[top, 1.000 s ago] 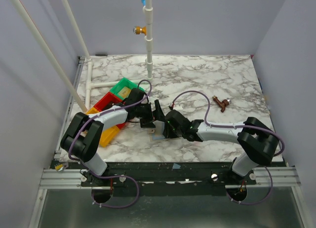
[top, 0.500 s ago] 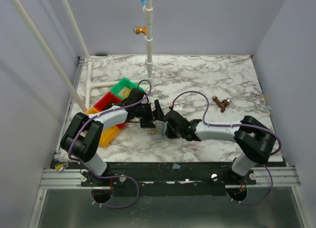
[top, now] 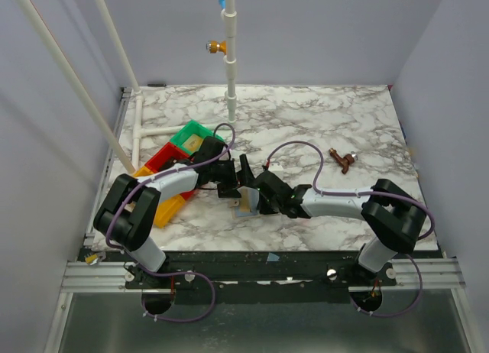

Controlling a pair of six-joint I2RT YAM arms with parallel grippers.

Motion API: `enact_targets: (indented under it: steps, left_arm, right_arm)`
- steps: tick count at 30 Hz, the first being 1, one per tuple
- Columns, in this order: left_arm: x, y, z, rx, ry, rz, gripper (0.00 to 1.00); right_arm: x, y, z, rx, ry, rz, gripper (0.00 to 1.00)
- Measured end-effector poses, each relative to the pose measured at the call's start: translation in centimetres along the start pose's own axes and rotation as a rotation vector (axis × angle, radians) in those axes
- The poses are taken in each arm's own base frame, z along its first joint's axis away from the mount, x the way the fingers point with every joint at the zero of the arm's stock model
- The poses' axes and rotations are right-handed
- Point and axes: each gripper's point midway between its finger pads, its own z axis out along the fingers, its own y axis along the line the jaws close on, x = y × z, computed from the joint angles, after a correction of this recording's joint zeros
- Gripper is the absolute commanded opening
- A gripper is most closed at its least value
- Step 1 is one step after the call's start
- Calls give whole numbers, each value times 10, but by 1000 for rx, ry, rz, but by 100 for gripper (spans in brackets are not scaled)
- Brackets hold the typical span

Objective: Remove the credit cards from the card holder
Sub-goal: Remove the credit card from the card holder.

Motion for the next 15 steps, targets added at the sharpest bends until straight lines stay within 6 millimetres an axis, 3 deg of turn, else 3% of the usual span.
enact_targets:
  steps: [15]
  left_arm:
    - [-2, -9, 21, 1, 15, -16, 98]
  right_arm:
    - [-5, -5, -8, 23, -15, 12, 16]
